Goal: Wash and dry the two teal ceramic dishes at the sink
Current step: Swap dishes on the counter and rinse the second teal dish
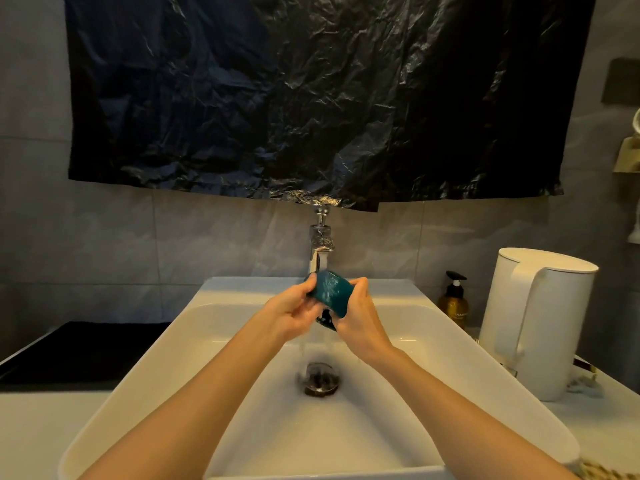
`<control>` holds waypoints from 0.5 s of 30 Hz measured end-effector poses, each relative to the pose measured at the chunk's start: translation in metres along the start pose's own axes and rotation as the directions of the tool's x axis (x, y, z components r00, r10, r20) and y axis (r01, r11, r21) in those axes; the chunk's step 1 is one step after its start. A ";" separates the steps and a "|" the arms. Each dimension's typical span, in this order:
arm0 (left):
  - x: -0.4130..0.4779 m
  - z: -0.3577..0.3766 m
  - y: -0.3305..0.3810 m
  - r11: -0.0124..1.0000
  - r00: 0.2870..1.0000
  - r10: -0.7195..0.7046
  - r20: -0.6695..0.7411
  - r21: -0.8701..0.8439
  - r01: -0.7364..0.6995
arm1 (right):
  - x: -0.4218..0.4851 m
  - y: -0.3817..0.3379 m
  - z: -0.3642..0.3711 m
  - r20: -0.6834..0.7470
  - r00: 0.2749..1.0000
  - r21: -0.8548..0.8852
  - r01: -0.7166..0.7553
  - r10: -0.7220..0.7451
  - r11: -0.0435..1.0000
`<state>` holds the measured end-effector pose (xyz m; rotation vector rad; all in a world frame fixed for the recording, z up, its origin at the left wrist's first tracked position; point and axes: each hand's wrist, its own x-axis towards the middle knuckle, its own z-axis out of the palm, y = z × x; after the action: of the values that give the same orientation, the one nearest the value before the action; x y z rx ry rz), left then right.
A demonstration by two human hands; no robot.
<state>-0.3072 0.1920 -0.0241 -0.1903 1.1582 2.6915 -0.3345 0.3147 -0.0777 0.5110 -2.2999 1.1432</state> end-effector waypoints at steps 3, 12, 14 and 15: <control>0.003 -0.006 0.004 0.993 0.998 0.066 0.003 0.101 -0.066 | 0.001 -0.006 0.004 0.124 0.990 0.116 -0.082 0.067 0.990; 0.006 -0.006 -0.008 0.785 0.969 0.226 0.099 0.571 -0.241 | 0.007 -0.026 -0.017 0.617 0.634 0.550 -0.771 0.467 0.321; 0.006 -0.005 -0.017 0.683 0.954 0.270 0.133 0.672 -0.287 | 0.005 -0.028 -0.017 0.627 0.601 0.533 -0.795 0.496 0.289; 0.007 -0.004 -0.022 0.641 0.945 0.300 0.132 0.706 -0.302 | 0.003 -0.030 -0.017 0.628 0.586 0.536 -0.803 0.513 0.261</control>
<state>-0.3081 0.2051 -0.0438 0.1547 2.3154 2.2141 -0.3162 0.3108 -0.0487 -0.1098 -2.1640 2.8082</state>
